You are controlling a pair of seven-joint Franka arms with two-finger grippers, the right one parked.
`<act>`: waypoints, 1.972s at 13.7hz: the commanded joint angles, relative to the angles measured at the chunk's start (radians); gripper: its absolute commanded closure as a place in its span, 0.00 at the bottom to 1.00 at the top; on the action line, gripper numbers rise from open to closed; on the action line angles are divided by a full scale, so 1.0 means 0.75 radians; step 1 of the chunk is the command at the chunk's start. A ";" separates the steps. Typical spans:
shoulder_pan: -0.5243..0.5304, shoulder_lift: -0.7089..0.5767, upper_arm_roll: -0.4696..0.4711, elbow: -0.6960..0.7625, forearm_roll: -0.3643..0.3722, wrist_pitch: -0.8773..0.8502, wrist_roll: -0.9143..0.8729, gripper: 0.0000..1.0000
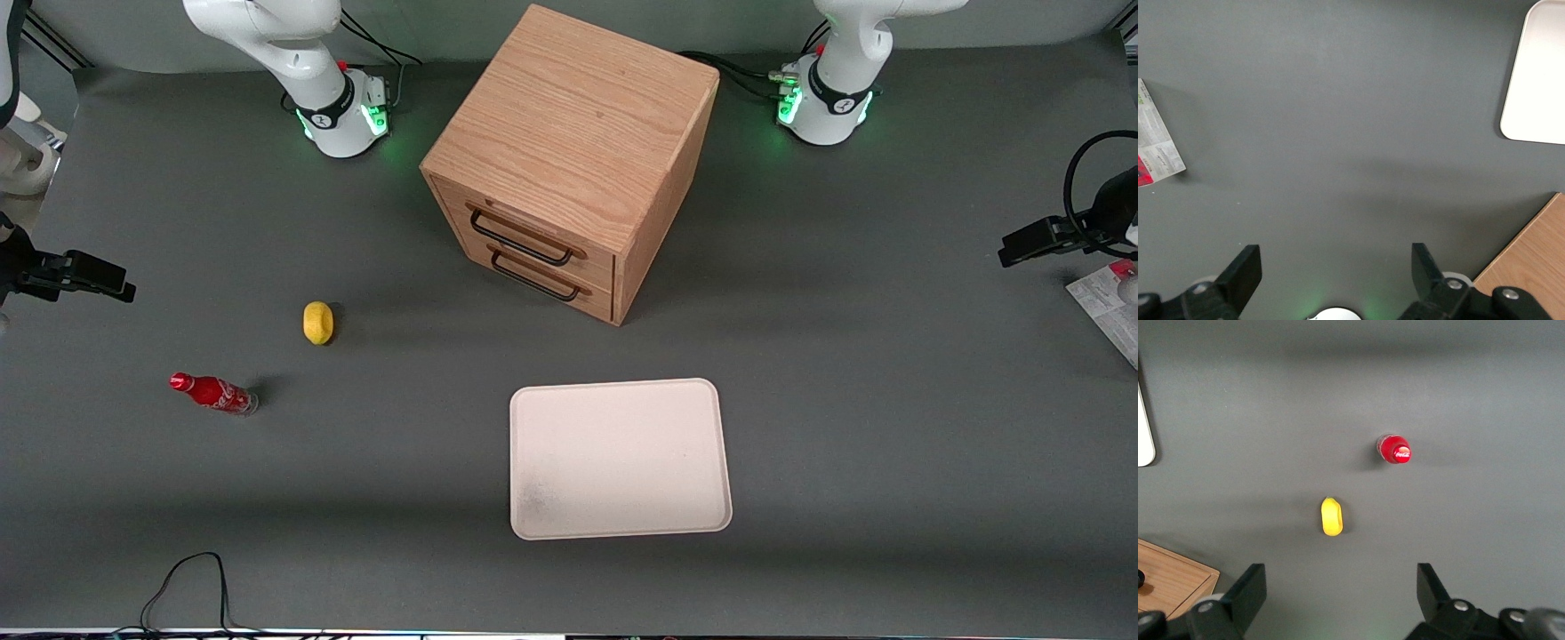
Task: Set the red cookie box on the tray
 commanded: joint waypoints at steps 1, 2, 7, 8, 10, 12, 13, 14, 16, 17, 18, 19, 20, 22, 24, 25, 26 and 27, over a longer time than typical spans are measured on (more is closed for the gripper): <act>0.010 -0.022 -0.015 -0.010 -0.013 -0.028 0.015 0.00; 0.012 -0.024 -0.015 -0.008 -0.013 -0.036 0.011 0.00; 0.018 -0.022 -0.011 -0.010 -0.021 -0.075 0.007 0.00; 0.016 -0.014 -0.011 -0.016 -0.021 -0.075 0.007 0.00; 0.010 -0.016 -0.013 -0.016 -0.019 -0.079 0.003 0.00; 0.012 -0.018 -0.011 -0.014 -0.019 -0.083 0.003 0.00; 0.010 -0.018 -0.011 -0.014 -0.013 -0.085 0.001 0.00; 0.010 -0.020 -0.011 -0.014 -0.009 -0.085 -0.002 0.00; 0.018 -0.020 -0.009 -0.006 0.000 -0.095 0.009 0.00; 0.020 -0.020 -0.005 -0.004 0.006 -0.097 0.009 0.00; 0.020 -0.020 -0.005 -0.004 0.018 -0.097 0.009 0.00; 0.020 -0.018 -0.005 -0.004 0.020 -0.097 0.009 0.00; 0.022 -0.018 -0.003 -0.004 0.018 -0.097 0.009 0.00; 0.051 -0.020 0.008 0.000 0.018 -0.097 0.011 0.00; 0.085 -0.006 0.012 -0.004 0.020 -0.089 0.019 0.00; 0.090 0.013 0.016 -0.002 0.020 -0.081 0.023 0.00; 0.112 0.019 0.026 -0.004 0.020 -0.069 0.027 0.00; 0.137 0.019 0.024 0.000 0.020 -0.063 0.029 0.00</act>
